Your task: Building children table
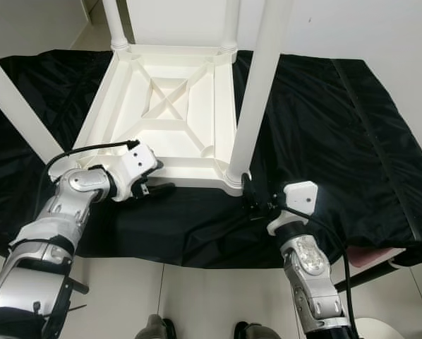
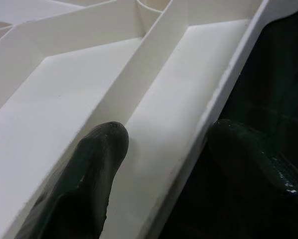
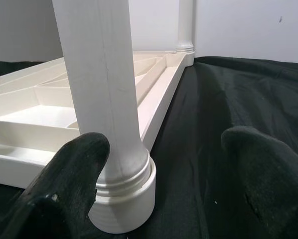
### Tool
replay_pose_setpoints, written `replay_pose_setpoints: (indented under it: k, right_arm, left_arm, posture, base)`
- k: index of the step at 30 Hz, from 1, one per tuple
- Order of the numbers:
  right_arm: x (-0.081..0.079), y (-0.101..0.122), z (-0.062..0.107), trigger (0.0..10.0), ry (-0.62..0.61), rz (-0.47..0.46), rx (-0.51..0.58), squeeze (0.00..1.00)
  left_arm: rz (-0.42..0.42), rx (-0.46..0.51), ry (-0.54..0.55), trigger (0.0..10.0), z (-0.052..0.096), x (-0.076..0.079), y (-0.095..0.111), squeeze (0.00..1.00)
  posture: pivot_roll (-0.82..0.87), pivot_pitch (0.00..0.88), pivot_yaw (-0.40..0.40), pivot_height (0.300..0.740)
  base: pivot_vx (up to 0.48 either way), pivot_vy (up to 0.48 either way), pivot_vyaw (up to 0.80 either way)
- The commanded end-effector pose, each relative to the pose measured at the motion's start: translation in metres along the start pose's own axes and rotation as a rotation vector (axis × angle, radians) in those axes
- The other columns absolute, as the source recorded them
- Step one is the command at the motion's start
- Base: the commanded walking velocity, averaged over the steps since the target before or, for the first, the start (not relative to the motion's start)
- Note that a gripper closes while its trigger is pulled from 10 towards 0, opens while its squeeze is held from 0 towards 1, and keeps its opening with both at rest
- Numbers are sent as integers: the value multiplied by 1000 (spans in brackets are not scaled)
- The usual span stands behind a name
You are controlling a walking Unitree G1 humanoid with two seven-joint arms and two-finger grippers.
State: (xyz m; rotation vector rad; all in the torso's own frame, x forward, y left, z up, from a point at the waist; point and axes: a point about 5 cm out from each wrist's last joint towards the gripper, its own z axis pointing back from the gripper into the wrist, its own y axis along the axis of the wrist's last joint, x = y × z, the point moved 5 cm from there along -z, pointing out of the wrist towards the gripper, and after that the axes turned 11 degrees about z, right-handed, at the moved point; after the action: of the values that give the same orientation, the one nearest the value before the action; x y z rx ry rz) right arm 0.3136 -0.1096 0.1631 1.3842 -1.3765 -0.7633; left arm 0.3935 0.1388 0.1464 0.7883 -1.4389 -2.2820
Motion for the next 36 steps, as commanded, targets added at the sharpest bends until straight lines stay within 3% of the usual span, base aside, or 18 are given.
replay_pose_setpoints:
  k: [1, 7, 9, 12, 13, 16, 17, 19, 21, 22, 35, 36]
  right_arm:
    - [0, -2, 3, 10000, -4, 7, -12, 0]
    - [0, -3, 7, 10000, -5, 16, -22, 0]
    - [-2, -5, 11, 10000, -2, 25, -30, 0]
    - [-3, -4, 12, 10000, -1, 25, -31, 0]
    - [-3, -5, 12, 10000, 0, 29, -33, 0]
    - [-3, -6, 13, 10000, 1, 34, -37, 0]
    - [-3, -6, 13, 10000, 0, 36, -37, 0]
    - [-3, -6, 13, 10000, 0, 37, -37, 0]
    - [-3, -6, 15, 10000, -5, 39, -39, 0]
    - [-3, -6, 15, 10000, -7, 39, -40, 0]
    - [-5, -6, 18, 10000, -7, 42, -48, 0]
    - [-5, -6, 18, 10000, -6, 44, -49, 0]
  left_arm:
    - [9, -8, 67, 10000, 1, -7, -4, 0]
    - [73, -30, 27, 10000, 2, -10, -7, 0]
    - [144, -38, -19, 6039, 6, -13, -7, 0]
    - [157, -48, -36, 6235, 7, -13, -8, 0]
    - [164, -57, -34, 4941, 6, -14, -8, 0]
    - [174, -62, -30, 4941, 6, -15, -9, 0]
    - [173, -71, -30, 3255, 6, -15, -10, 0]
    - [171, -78, -30, 3255, 7, -16, -11, 0]
    - [195, -95, -26, 1490, 9, -18, -13, 0]
    - [198, -101, -26, 0, 10, -19, -15, 0]
    - [223, -150, 24, 235, 29, -31, -29, 0]
    - [219, -170, 34, 1490, 35, -33, -34, 0]
  posture:
    - [-127, 169, 71, 740]
    - [-131, 184, 79, 740]
    - [-136, 194, 86, 740]
    - [-136, 196, 88, 740]
    - [-138, 200, 94, 740]
    - [-138, 200, 94, 740]
    - [-137, 205, 98, 740]
    - [-137, 205, 98, 740]
    - [-135, 212, 106, 740]
    - [-134, 213, 109, 740]
    - [-134, 223, 105, 740]
    - [-134, 224, 104, 740]
  base:
    - [0, 0, 0]
    - [0, 0, 0]
    - [0, 0, 0]
    - [0, 0, 0]
    - [0, 0, 0]
    - [0, 0, 0]
    - [0, 0, 0]
    - [0, 0, 0]
    - [0, 0, 0]
    - [0, 0, 0]
    - [0, 0, 0]
    - [0, 0, 0]
